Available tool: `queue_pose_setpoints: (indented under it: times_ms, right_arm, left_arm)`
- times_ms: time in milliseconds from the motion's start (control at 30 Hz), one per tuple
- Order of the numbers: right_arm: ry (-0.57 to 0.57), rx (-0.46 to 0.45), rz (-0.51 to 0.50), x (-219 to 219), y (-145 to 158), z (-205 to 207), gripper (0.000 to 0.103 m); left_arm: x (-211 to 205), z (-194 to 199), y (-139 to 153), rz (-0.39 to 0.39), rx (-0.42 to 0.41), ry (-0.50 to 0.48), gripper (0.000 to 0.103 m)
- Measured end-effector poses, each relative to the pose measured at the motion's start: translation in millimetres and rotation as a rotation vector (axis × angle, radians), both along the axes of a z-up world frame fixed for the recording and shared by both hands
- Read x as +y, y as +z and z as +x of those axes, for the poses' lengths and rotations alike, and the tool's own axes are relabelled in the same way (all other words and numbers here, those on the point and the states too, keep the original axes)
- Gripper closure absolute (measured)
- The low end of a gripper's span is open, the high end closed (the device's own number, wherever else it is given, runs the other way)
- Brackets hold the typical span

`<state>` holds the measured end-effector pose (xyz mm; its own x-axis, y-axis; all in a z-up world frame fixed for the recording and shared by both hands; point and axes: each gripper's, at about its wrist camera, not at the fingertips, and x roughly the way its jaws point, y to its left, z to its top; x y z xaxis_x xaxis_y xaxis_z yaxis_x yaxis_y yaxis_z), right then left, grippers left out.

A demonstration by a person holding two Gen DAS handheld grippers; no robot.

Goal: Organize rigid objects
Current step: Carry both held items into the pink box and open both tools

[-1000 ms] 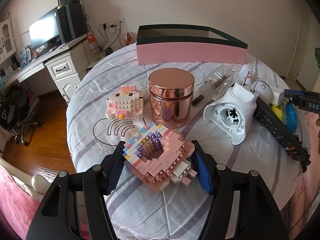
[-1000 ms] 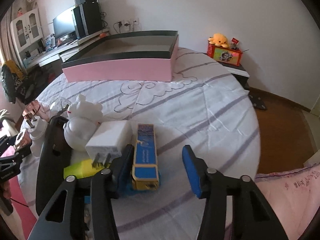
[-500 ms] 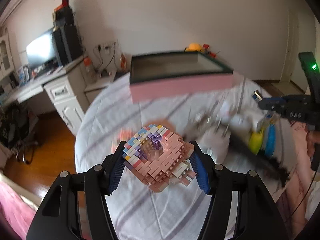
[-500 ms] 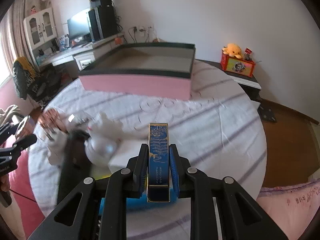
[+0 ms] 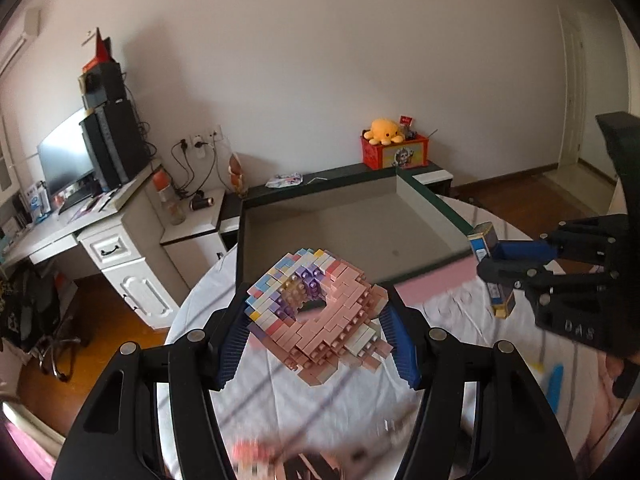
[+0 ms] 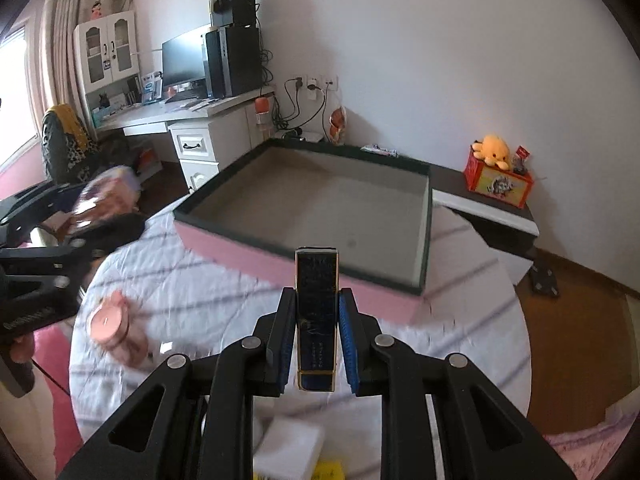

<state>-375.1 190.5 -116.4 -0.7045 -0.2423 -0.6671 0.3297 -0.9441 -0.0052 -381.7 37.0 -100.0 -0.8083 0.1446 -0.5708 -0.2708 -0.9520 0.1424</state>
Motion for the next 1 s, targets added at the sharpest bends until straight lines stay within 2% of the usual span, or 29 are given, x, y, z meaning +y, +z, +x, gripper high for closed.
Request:
queue_pose_setpoints:
  times_ms: [267,533,700,800,900,967,1000]
  right_arm:
    - [-0.004,0.008,0.033,-10.0,3.3,-62.3,0.082]
    - [-0.01,-0.098,0.078,-14.6,-35.8,-113.2,0.082]
    - [-0.016,-0.13,0.101,-16.5,-52.8,-124.0,0.082]
    - [-0.02,-0.117,0.116,-18.4,-55.1,-123.6,0.082]
    - [-0.025,-0.099,0.121,-19.4,-51.0,-119.1,0.081]
    - [-0.04,-0.069,0.12,-19.4,-43.5,-114.0,0.073]
    - [-0.054,-0.048,0.133,-19.6,-38.5,-110.4,0.058]
  left_arm:
    - [13.4,-81.4,-13.2,-0.055,-0.075,0.006,0.041]
    - [21.6,-143.5,-62.5,-0.066,-0.249,0.024,0.041]
    - [26.9,-160.4,-88.0,-0.085,-0.321,0.039,0.04]
    - [28.8,-162.4,-92.1,-0.086,-0.328,0.051,0.039]
    - [28.5,-159.1,-86.9,-0.082,-0.305,0.065,0.026]
    - [26.3,-152.4,-79.8,-0.084,-0.27,0.075,0.018]
    - [24.7,-148.0,-74.9,-0.084,-0.252,0.081,0.017]
